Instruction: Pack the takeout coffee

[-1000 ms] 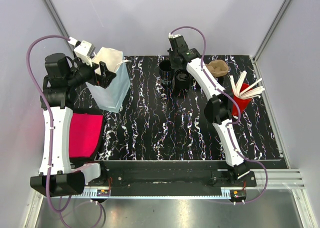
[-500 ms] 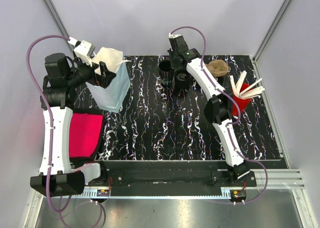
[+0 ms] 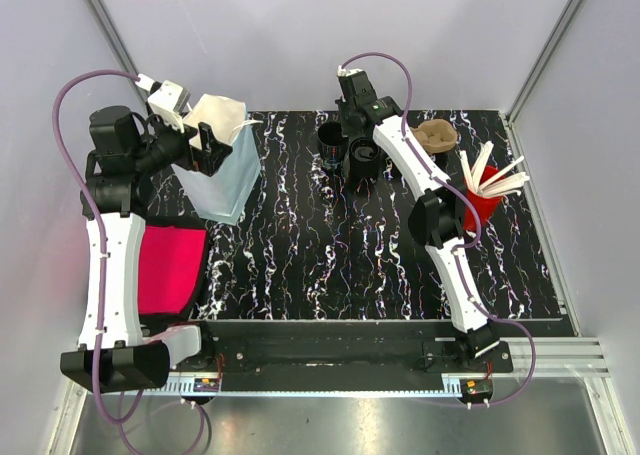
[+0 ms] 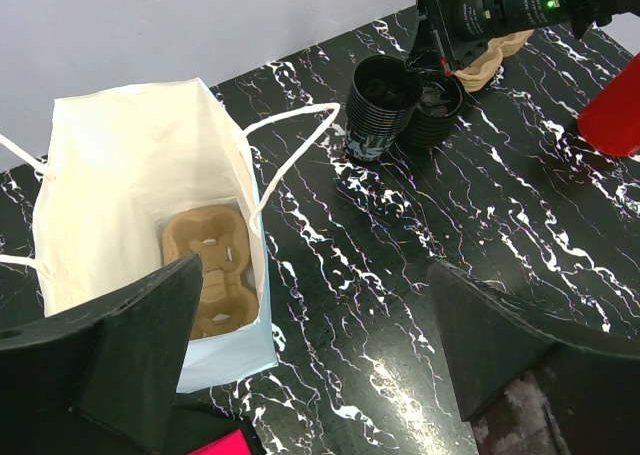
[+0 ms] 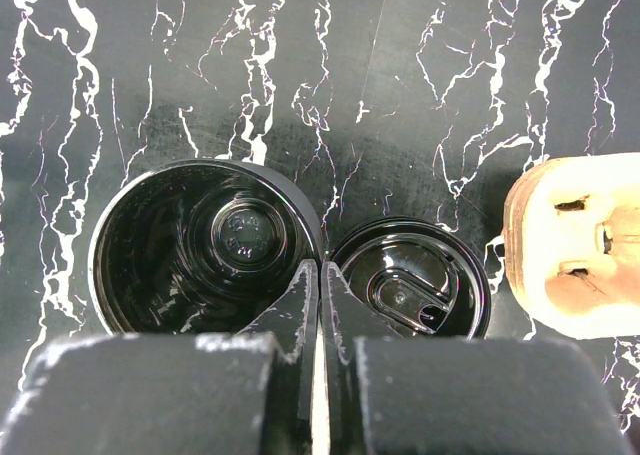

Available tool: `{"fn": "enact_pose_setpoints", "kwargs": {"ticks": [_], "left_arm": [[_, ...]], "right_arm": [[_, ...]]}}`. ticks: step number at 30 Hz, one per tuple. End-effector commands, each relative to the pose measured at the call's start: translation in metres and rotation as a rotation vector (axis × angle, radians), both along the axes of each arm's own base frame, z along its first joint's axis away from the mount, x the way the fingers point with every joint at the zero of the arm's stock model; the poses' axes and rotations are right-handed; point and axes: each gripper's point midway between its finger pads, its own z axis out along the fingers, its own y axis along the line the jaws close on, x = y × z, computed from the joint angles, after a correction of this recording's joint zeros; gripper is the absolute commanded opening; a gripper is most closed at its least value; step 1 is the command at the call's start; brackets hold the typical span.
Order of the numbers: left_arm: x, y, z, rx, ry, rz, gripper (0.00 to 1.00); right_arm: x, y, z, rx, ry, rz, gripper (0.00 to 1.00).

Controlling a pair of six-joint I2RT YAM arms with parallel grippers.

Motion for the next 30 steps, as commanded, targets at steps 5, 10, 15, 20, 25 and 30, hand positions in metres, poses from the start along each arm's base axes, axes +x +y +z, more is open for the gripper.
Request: {"fn": "enact_pose_setpoints", "kwargs": {"ticks": [5, 10, 15, 20, 25, 30], "left_arm": [[0.003, -0.002, 0.012, -0.012, -0.049, -0.019, 0.99], [0.003, -0.003, 0.011, -0.013, -0.048, -0.021, 0.99], [0.004, -0.002, 0.011, -0.011, -0.050, -0.018, 0.99], [0.004, -0.002, 0.011, -0.014, -0.047, -0.019, 0.99], [0.005, -0.002, 0.011, -0.013, -0.046, -0.021, 0.99], [0.005, -0.002, 0.011, -0.015, -0.047, -0.022, 0.99]], "right_arm": [[0.007, 0.001, 0.043, 0.060, -0.086, -0.017, 0.00], [0.006, 0.002, 0.056, 0.077, -0.106, -0.016, 0.00], [0.005, 0.002, 0.063, 0.089, -0.116, -0.015, 0.00], [0.004, 0.001, 0.067, 0.119, -0.108, -0.020, 0.00], [0.004, -0.002, 0.081, 0.159, -0.121, -0.027, 0.00], [0.002, -0.006, 0.101, 0.193, -0.147, -0.029, 0.00]]}}
